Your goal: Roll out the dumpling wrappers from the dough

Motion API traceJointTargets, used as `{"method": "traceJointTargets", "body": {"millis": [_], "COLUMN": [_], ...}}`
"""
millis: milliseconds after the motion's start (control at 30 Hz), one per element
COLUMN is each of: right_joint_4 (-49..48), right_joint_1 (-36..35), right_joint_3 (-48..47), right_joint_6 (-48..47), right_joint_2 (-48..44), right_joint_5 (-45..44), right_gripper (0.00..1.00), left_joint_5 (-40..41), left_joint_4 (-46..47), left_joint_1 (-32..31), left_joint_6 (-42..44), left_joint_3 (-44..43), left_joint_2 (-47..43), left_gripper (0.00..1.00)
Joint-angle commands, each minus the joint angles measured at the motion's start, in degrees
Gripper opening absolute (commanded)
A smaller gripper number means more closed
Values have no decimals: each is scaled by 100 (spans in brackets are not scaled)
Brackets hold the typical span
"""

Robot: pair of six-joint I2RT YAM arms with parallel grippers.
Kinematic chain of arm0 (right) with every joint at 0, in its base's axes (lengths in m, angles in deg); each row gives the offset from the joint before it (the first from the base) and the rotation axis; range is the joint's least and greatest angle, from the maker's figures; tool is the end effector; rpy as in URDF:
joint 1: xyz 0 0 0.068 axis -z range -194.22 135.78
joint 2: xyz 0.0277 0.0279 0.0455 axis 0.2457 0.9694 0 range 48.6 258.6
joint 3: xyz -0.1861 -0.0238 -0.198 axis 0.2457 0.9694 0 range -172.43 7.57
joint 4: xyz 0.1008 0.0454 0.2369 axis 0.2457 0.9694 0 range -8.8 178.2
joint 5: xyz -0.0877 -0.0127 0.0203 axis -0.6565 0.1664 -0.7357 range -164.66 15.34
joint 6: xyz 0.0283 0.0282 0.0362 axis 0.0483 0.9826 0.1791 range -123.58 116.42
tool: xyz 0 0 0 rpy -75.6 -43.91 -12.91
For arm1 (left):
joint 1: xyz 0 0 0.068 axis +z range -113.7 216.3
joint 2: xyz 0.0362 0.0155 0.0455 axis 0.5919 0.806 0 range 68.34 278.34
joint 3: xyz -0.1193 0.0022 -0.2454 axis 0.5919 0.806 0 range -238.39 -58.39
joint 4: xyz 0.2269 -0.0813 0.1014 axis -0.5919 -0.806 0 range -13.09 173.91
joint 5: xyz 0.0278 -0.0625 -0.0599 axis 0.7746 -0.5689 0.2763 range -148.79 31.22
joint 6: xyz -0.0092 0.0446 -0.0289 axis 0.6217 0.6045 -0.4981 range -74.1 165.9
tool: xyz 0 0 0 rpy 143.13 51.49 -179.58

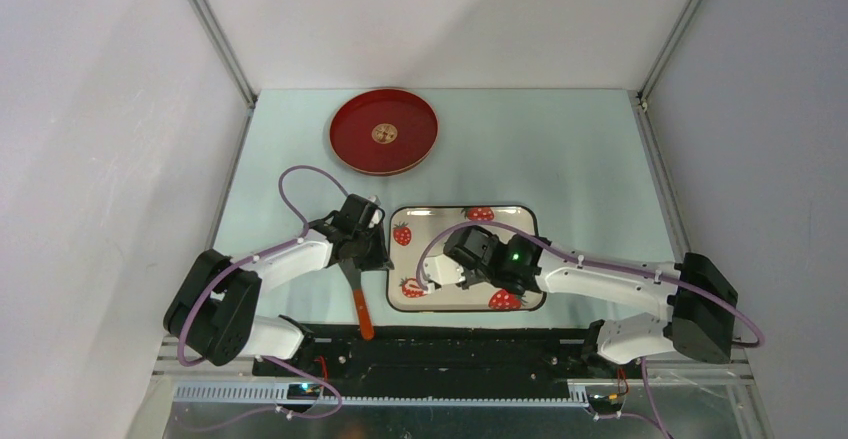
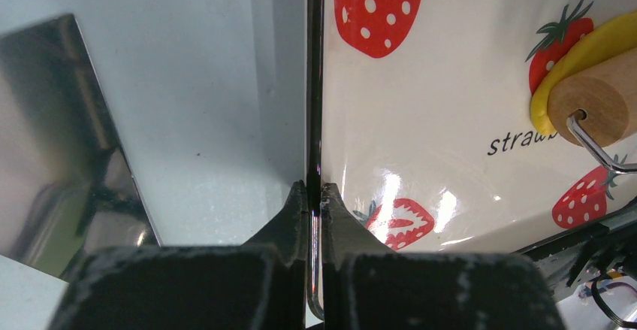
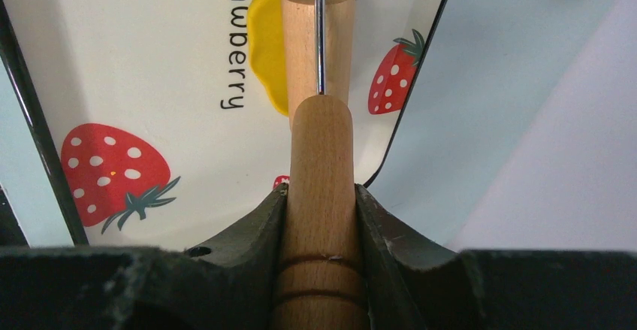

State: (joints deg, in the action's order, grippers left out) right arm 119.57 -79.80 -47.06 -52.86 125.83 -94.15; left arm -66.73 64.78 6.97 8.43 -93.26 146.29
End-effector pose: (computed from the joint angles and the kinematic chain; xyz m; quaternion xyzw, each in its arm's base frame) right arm 0.1196 0.2346 0.2382 -0.7812 0.5494 -0.1272 0.2678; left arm 0.2032 -0.1198 0.1515 -0.0522 0.9672 -0.1880 0.1630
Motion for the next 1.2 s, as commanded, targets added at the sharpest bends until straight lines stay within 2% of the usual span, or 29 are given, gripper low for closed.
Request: {"method": "traceJointTargets", "body": {"millis": [0,400,900,1167], "right_joint_4": [553,296,879,787], "right_joint_1": [-156,-267,-622,-595], "right_joint_3": [325,357,391,595], "right_joint_6": [279,454,958,1106], "right_joint_2": [196,1001,389,423], "right_joint_5": [1190,1477,1504,1711], "right_gripper": [0,0,0,0], "left_joint_5": [761,751,761,759], "left_joint_4": [-575,-579,-583,-585], "left_joint_1": [120,119,120,120], "left_joint_6": [355,366,359,363], "left_joint_3": [243,243,251,252], "left_joint_2": [185,185,173,168], "left_gripper": [0,0,0,0]}}
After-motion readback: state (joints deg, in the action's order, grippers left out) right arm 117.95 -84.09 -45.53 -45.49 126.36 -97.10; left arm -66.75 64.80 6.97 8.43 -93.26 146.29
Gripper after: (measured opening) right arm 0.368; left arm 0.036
